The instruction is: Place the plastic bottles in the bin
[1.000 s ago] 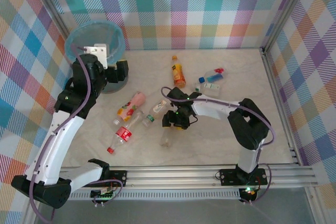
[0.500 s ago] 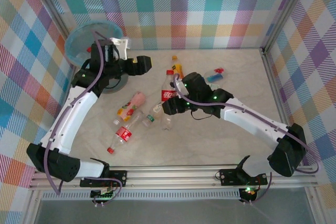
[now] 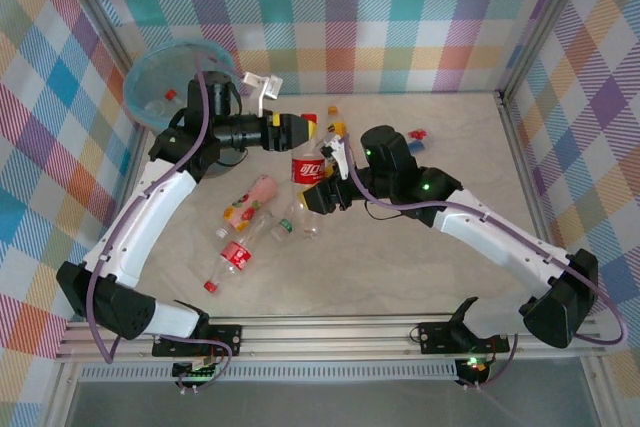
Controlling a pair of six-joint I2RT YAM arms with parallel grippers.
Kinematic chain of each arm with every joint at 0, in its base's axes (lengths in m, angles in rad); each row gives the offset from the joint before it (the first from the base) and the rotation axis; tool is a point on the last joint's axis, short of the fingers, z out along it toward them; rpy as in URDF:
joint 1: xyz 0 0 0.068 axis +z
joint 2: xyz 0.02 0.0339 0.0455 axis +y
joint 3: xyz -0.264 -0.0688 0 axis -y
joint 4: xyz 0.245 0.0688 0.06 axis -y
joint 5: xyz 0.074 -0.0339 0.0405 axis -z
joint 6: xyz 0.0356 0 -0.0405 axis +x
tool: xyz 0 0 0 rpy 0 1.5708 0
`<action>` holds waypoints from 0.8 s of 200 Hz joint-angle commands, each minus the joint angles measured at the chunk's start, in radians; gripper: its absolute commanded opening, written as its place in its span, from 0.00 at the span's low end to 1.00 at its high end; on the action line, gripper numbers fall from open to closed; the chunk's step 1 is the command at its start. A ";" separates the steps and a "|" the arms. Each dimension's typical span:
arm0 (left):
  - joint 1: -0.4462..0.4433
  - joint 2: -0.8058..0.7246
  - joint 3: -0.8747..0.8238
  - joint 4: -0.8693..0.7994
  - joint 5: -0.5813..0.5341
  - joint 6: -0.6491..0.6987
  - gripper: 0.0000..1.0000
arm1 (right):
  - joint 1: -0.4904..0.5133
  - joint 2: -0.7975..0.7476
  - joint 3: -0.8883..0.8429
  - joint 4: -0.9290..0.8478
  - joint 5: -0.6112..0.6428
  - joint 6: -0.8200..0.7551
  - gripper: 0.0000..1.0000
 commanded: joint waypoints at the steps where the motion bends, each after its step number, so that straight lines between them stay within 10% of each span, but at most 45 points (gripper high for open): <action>1: -0.018 0.020 0.035 -0.005 0.023 0.009 0.67 | -0.003 -0.012 -0.006 0.063 -0.077 -0.037 0.59; 82: -0.025 0.011 0.091 0.002 -0.058 0.002 0.31 | -0.003 0.019 0.049 0.010 0.078 -0.033 0.71; 106: -0.023 0.009 0.186 -0.072 -0.270 0.025 0.00 | -0.002 0.038 0.118 -0.024 0.178 -0.047 0.96; 160: 0.087 0.056 0.452 -0.137 -0.687 0.088 0.00 | -0.004 0.079 0.244 -0.019 0.319 -0.122 1.00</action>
